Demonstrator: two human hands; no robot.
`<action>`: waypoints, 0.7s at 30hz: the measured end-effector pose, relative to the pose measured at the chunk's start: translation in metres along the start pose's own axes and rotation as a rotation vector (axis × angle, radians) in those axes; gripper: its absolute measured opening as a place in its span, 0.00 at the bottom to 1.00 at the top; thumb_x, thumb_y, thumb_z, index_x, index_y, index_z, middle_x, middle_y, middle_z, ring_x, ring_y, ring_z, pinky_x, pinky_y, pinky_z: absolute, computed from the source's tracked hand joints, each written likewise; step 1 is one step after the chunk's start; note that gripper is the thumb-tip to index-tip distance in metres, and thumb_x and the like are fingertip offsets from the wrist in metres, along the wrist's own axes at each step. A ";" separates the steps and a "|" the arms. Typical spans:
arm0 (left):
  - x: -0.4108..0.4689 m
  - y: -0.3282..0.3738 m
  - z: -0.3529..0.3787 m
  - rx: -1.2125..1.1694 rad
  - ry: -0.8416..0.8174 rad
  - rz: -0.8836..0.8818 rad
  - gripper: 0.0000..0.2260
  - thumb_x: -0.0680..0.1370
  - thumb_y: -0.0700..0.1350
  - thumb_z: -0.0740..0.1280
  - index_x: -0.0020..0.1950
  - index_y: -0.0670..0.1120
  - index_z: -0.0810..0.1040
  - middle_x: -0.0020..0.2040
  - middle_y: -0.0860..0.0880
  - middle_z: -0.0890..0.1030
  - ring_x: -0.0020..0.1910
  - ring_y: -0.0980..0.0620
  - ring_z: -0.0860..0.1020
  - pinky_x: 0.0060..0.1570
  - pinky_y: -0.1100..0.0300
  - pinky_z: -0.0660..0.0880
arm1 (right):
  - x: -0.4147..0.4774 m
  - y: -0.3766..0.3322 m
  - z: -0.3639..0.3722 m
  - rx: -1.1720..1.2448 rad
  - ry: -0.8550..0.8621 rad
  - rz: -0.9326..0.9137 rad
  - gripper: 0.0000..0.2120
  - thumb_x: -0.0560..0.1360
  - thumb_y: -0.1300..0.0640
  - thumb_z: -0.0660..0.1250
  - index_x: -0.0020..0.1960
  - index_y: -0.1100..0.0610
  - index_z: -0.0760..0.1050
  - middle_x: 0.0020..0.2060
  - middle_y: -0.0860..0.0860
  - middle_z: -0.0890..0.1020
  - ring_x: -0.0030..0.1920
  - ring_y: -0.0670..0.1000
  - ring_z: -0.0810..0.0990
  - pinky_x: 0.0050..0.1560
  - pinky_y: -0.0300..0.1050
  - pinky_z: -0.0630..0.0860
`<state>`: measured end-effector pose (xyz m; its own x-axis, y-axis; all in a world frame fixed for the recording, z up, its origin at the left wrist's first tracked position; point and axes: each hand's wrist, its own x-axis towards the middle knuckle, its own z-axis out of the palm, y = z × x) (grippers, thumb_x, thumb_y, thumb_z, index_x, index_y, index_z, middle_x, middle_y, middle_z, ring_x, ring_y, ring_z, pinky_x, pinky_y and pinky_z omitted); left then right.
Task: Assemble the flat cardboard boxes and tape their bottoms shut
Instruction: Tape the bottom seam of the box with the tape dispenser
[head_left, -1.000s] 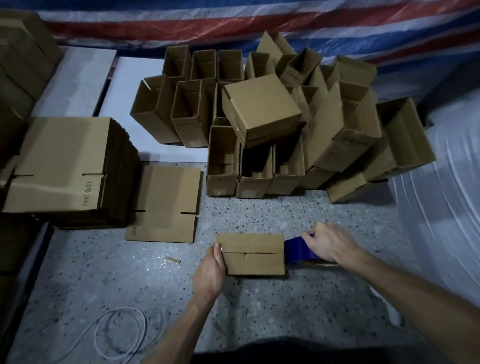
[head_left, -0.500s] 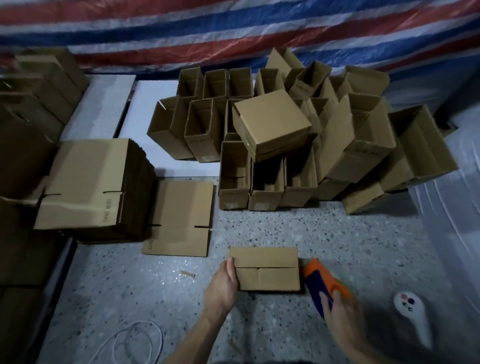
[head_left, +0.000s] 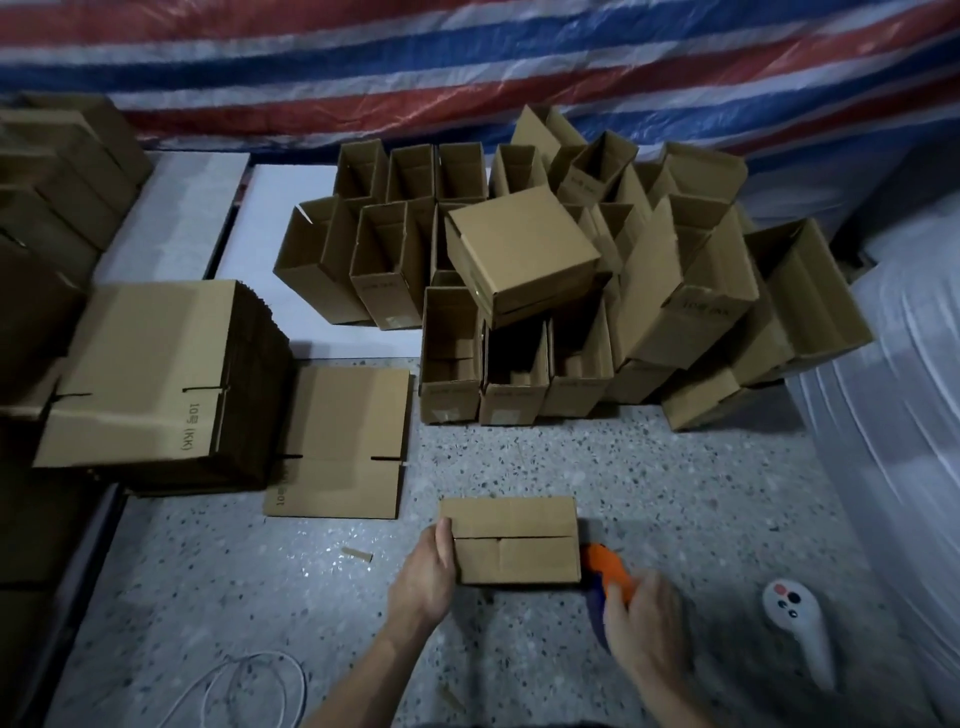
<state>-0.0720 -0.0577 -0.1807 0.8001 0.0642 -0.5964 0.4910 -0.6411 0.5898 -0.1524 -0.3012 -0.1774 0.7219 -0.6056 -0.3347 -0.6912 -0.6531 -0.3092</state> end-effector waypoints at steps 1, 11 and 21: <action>0.000 0.000 0.000 -0.004 -0.003 -0.006 0.30 0.81 0.66 0.40 0.64 0.52 0.73 0.60 0.48 0.80 0.60 0.45 0.77 0.55 0.52 0.69 | 0.003 -0.014 -0.002 0.161 0.036 0.009 0.14 0.79 0.48 0.65 0.56 0.58 0.73 0.53 0.59 0.79 0.55 0.58 0.77 0.52 0.48 0.70; -0.002 0.018 -0.022 -0.407 -0.261 -0.309 0.31 0.80 0.69 0.47 0.76 0.51 0.64 0.73 0.42 0.70 0.68 0.38 0.70 0.57 0.42 0.75 | 0.022 -0.093 0.015 0.389 -0.274 -0.056 0.42 0.70 0.25 0.51 0.71 0.55 0.67 0.54 0.50 0.80 0.49 0.48 0.79 0.44 0.37 0.72; -0.017 0.027 -0.083 -0.892 -0.400 -0.599 0.45 0.54 0.64 0.80 0.63 0.41 0.73 0.57 0.36 0.79 0.53 0.36 0.81 0.43 0.45 0.81 | 0.011 -0.078 -0.016 0.721 -0.467 -0.297 0.20 0.69 0.33 0.71 0.59 0.33 0.75 0.61 0.41 0.80 0.58 0.43 0.81 0.55 0.44 0.81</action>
<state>-0.0439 -0.0124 -0.1094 0.2670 -0.1737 -0.9479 0.9534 0.1909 0.2336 -0.0900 -0.2647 -0.1425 0.8962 -0.1093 -0.4300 -0.4436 -0.2152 -0.8700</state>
